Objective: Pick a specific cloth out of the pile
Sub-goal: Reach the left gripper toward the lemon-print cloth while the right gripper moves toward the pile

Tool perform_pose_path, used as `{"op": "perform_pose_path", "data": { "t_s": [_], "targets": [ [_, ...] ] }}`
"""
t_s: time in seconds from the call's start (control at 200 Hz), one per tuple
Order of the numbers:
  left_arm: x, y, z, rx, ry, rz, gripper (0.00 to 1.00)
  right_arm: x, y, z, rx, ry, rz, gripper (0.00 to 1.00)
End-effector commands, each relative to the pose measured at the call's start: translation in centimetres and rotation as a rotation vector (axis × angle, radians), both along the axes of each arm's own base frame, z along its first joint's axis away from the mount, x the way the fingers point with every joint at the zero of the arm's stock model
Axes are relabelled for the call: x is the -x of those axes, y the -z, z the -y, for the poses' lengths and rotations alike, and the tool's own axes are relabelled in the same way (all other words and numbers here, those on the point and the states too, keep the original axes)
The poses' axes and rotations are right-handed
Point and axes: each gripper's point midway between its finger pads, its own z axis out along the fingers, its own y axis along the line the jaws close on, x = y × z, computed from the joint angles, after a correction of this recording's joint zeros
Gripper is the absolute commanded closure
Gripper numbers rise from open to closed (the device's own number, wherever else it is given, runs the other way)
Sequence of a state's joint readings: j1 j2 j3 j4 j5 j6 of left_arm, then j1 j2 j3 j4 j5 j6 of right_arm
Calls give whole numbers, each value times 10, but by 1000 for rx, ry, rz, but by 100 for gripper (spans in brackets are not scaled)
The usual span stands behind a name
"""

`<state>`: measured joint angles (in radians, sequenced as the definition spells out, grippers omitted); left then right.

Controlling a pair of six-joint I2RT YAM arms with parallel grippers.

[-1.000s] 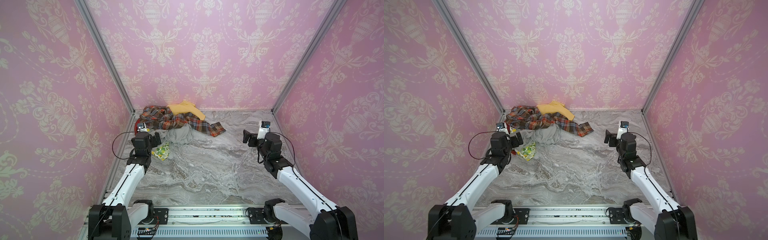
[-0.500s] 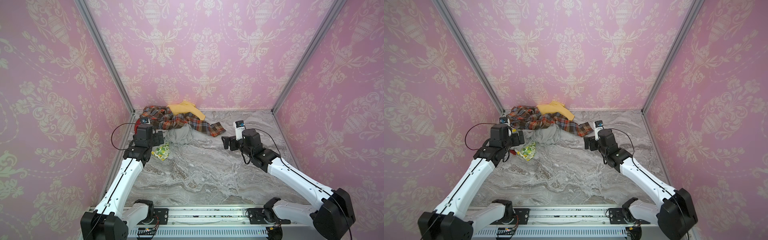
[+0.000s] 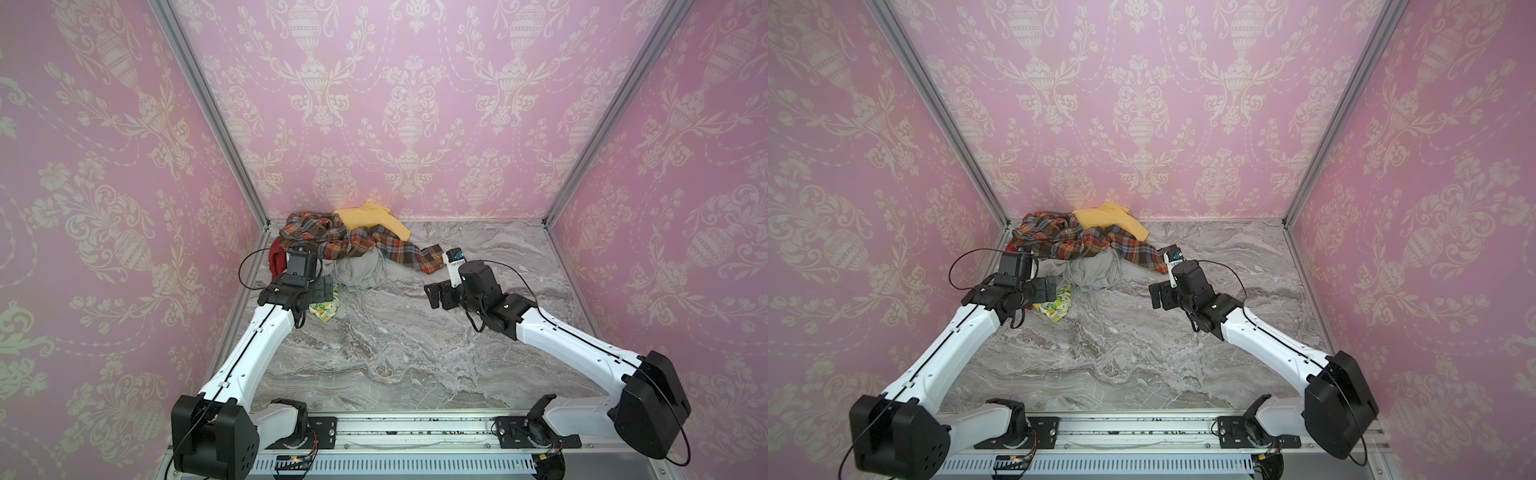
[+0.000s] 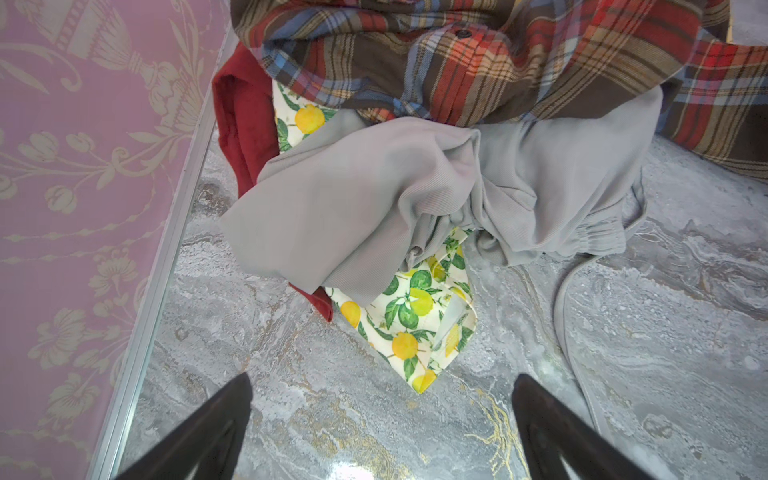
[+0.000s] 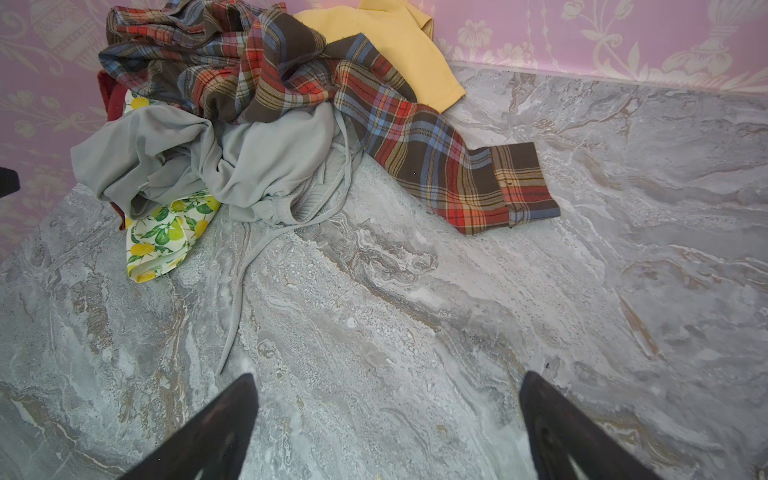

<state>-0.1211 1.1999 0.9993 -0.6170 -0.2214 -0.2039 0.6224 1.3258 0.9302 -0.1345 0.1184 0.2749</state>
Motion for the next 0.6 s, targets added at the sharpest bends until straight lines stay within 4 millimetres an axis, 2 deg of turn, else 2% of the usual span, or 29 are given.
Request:
{"op": "perform_pose_path", "data": {
  "t_s": [0.0,0.045,0.155,0.4,0.595],
  "targets": [
    [-1,-16,-19,93,-93,3,1,-1,-3,-9,-41,-9,-11,1],
    [-3,-20,-28,132,-130,10,1,-1,-1,-11,-40,-13,-15,1],
    [-12,-24,-34,249,-167,24,1,-1,0,-16,-43,-29,-22,1],
    [-28,-17,-14,410,-147,29,7,-1,5,-31,-40,-70,-38,1],
    [-25,-9,-2,351,-97,-28,11,-3,16,-45,-33,-97,-66,1]
  ]
}}
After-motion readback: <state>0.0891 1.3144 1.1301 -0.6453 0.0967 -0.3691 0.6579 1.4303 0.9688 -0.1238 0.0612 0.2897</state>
